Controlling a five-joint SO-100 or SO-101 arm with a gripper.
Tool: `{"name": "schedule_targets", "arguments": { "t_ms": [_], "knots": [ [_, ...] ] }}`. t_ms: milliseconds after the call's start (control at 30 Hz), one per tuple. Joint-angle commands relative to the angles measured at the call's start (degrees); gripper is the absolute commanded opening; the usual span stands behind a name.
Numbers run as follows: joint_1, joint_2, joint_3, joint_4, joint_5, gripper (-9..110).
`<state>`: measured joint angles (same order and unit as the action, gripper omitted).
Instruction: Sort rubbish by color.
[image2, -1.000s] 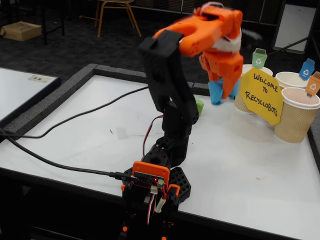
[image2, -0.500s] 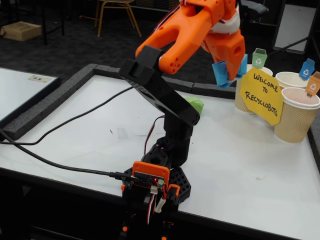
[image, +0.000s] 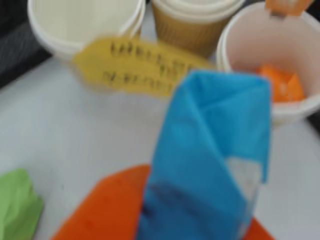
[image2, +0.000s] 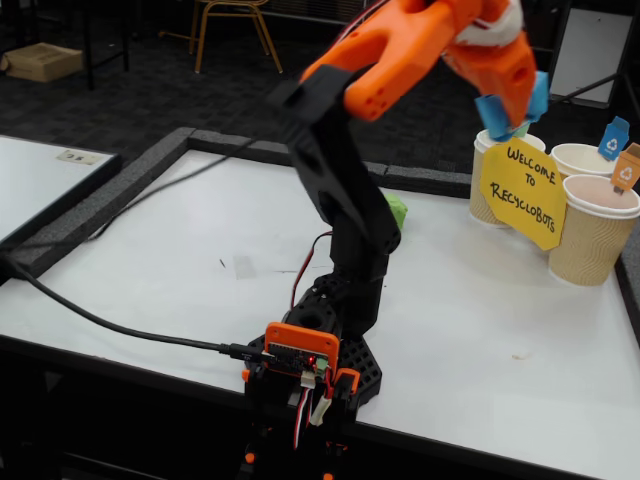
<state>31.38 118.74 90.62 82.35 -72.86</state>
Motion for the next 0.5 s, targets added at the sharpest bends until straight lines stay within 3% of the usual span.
{"name": "schedule_targets", "arguments": {
  "t_ms": [0, 467],
  "knots": [
    [1.8, -6.7, -14.9, -4.0, -0.1, 0],
    [3.7, -31.6, -38.7, -12.0, -0.1, 0]
  ]
}}
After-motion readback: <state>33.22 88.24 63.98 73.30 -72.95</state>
